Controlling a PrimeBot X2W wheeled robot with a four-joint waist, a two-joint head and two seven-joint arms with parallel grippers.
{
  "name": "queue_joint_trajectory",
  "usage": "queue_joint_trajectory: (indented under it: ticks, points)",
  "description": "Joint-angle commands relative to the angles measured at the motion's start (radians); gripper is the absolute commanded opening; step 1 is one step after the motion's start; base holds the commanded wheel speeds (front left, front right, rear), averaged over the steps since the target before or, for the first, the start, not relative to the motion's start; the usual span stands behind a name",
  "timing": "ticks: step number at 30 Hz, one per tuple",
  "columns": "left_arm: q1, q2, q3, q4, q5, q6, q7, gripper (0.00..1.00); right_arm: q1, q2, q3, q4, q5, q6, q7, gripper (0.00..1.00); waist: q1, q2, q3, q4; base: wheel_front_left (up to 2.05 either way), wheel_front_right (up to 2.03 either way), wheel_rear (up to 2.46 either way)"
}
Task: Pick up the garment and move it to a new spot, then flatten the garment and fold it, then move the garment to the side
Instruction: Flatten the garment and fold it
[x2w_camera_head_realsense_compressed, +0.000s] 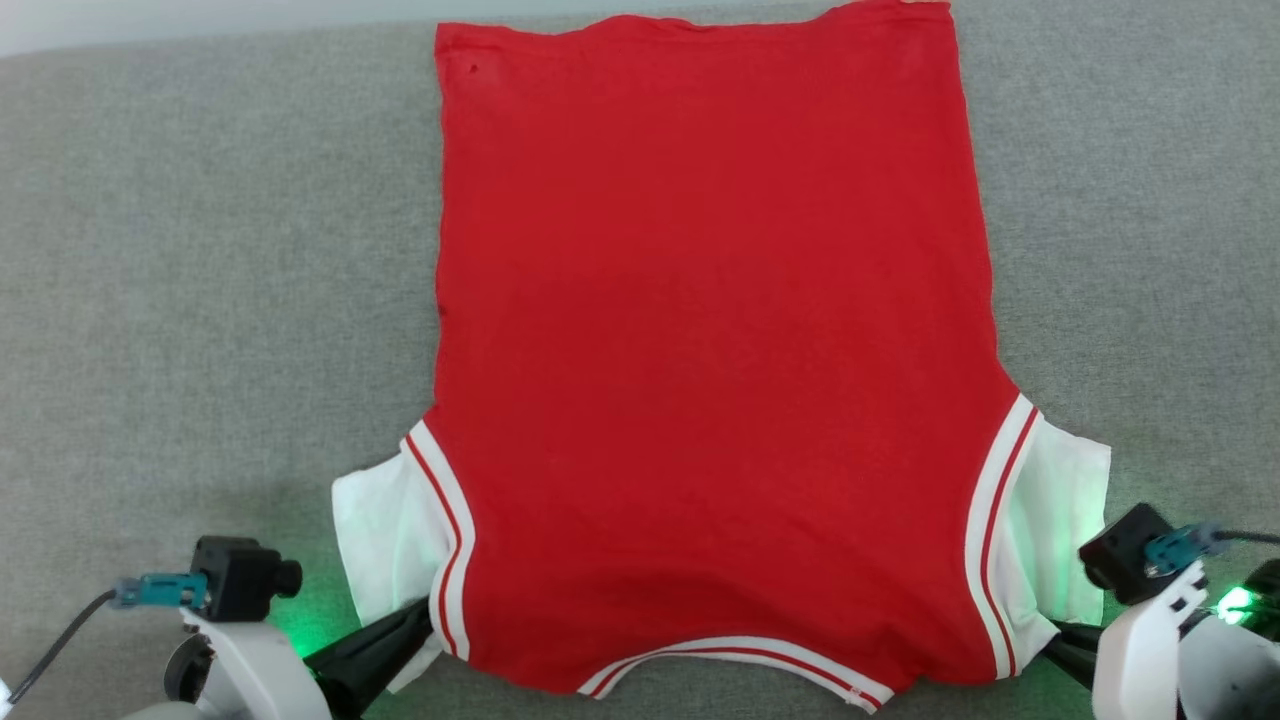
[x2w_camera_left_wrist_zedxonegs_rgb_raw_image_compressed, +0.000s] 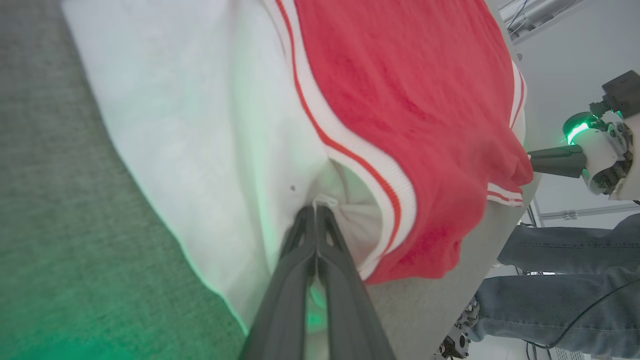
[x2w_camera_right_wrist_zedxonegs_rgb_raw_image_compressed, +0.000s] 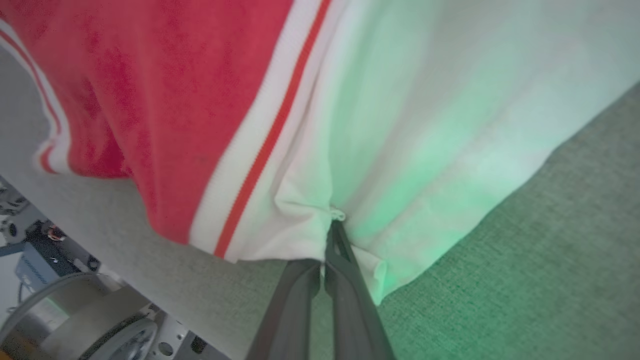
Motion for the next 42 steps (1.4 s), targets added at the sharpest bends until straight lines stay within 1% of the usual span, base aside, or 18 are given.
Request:
queue_joint_trajectory:
  ticks: [1,2,3,5,6,7,10,12,15,18,24,27,29,31,33,36,38,42]
  points:
    - [0.006,-0.028,-0.009,0.029,0.004,0.003,0.013,0.00,-0.021,-0.008,0.048,0.074,-0.067,-0.009,-0.038,0.05,0.0000,0.0000,0.004,-0.001,0.00,0.00,0.00]
    - [0.008,-0.033,-0.010,0.036,0.004,0.003,0.014,0.00,-0.028,-0.001,0.062,0.091,-0.073,-0.010,-0.056,0.27,0.0000,0.0000,0.005,-0.003,0.00,0.00,0.00]
    - [0.009,-0.038,-0.010,0.041,0.002,0.003,0.013,0.00,-0.039,0.009,0.072,0.105,-0.073,-0.010,-0.077,0.47,0.0000,0.0000,0.006,-0.005,0.00,0.00,0.00]
    - [0.011,-0.042,-0.011,0.044,0.001,0.003,0.013,0.00,-0.049,0.017,0.078,0.115,-0.078,-0.010,-0.097,0.47,0.0000,0.0000,0.007,-0.007,0.00,0.00,0.00]
    - [0.013,-0.044,-0.011,0.047,0.001,0.003,0.013,0.00,-0.058,0.021,0.084,0.125,-0.087,-0.010,-0.112,0.98,0.0000,0.0000,0.007,-0.009,0.00,0.00,0.00]
    - [0.015,-0.047,-0.012,0.048,0.000,0.003,0.012,0.00,-0.066,0.018,0.089,0.131,-0.102,-0.011,-0.126,1.00,0.0000,0.0000,0.007,-0.012,0.00,0.00,0.00]
    - [0.024,-0.051,-0.013,0.044,-0.007,0.003,0.004,0.00,-0.083,0.005,0.096,0.138,-0.142,-0.012,-0.155,1.00,0.0000,0.0000,0.005,-0.021,0.00,0.00,0.00]
    - [0.028,-0.052,-0.013,0.040,-0.007,0.003,0.000,0.00,-0.081,-0.002,0.103,0.116,-0.149,-0.012,-0.163,1.00,0.0000,0.0000,0.003,-0.026,0.00,0.00,0.00]
    - [0.039,-0.054,-0.011,0.033,-0.007,0.003,-0.007,0.00,-0.060,-0.020,0.090,0.044,-0.131,-0.010,-0.169,1.00,0.0000,0.0000,0.000,-0.029,0.00,0.00,0.00]
    - [0.054,-0.056,-0.004,0.024,-0.003,0.003,-0.013,0.00,-0.026,-0.063,0.043,-0.062,-0.094,-0.002,-0.147,1.00,0.0000,0.0000,-0.005,-0.026,0.00,0.00,0.00]
    - [0.074,-0.054,0.020,-0.007,0.021,0.002,-0.021,0.00,0.073,-0.115,-0.230,-0.292,0.042,-0.002,-0.022,1.00,0.0000,0.0000,-0.003,-0.002,0.00,0.00,0.00]
    - [0.067,-0.056,0.032,-0.020,0.037,0.002,-0.023,0.00,0.044,-0.101,-0.380,-0.346,0.089,-0.002,0.030,1.00,0.0000,0.0000,0.010,0.020,0.00,0.00,0.00]
    - [0.056,-0.064,0.041,-0.026,0.049,0.002,-0.023,0.00,-0.025,-0.072,-0.458,-0.323,0.081,-0.002,0.043,1.00,0.0000,0.0000,0.025,0.036,0.00,0.00,0.00]
    - [0.039,-0.077,0.044,-0.031,0.059,0.002,-0.024,0.00,-0.110,-0.043,-0.474,-0.281,0.065,-0.002,0.064,1.00,0.0000,0.0000,0.043,0.056,0.00,0.00,0.00]
    - [0.019,-0.089,0.045,-0.033,0.066,0.002,-0.024,0.00,-0.227,-0.007,-0.455,-0.210,0.041,-0.002,0.088,1.00,0.0000,0.0000,0.067,0.076,0.00,0.00,0.00]
    - [-0.010,-0.107,0.046,-0.034,0.077,0.002,-0.024,0.00,-0.411,0.046,-0.384,-0.071,-0.016,-0.002,0.154,1.00,0.0000,0.0000,0.111,0.103,0.00,0.00,0.00]
    - [-0.029,-0.117,0.044,-0.034,0.084,0.002,-0.024,0.00,-0.551,0.099,-0.344,0.048,-0.069,-0.002,0.196,1.00,0.0000,0.0000,0.144,0.120,0.00,0.00,0.00]
    - [-0.076,-0.142,0.037,-0.033,0.105,0.003,-0.023,0.00,-0.792,0.170,-0.295,0.288,-0.186,-0.002,0.243,1.00,0.0000,0.0000,0.218,0.169,0.00,0.00,0.00]
